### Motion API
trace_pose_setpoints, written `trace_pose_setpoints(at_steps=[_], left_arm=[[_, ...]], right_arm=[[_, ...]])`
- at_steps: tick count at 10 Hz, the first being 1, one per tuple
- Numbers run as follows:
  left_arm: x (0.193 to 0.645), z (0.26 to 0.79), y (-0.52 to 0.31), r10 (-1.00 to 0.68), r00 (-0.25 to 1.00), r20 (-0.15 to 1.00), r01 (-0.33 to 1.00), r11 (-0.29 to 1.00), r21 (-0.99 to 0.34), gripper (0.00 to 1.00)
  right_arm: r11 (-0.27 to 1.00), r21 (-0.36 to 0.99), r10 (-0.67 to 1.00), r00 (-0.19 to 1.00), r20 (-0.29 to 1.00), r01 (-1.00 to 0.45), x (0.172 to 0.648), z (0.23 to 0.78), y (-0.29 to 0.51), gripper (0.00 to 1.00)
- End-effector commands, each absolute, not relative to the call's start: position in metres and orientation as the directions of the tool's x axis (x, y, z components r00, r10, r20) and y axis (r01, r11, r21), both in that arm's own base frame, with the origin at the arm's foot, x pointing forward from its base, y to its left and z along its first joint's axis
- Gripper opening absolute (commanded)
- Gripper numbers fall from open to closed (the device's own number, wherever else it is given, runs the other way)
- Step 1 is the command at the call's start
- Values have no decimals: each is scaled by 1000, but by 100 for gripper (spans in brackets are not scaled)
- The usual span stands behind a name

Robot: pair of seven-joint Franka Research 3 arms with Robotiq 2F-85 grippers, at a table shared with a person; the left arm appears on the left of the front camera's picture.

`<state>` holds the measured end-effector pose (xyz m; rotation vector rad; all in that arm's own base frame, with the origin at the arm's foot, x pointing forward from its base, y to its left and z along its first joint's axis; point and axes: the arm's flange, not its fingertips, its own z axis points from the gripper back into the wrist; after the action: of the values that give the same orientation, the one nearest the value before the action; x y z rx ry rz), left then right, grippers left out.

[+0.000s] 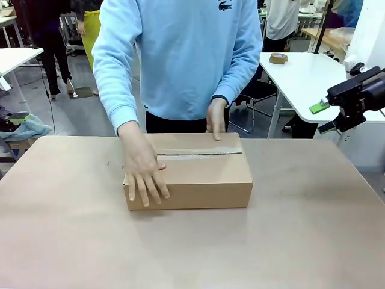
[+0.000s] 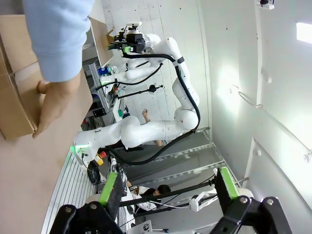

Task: Pack the gift set into the box.
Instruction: Press and hold the closed box until the human finishes sealing it.

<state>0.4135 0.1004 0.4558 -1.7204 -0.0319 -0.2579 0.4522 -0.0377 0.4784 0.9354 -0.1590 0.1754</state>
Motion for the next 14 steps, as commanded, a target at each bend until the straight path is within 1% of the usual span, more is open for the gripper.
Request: trace_pose_setpoints(at_steps=[1, 14], left_arm=[[410, 454, 102, -128, 970, 208, 187, -162, -969, 100], [410, 454, 102, -128, 970, 208, 187, -162, -969, 100]], right_arm=[[589, 781, 75, 976, 204, -208, 451, 479, -38, 100], [589, 781, 75, 976, 204, -208, 451, 479, -38, 100]])
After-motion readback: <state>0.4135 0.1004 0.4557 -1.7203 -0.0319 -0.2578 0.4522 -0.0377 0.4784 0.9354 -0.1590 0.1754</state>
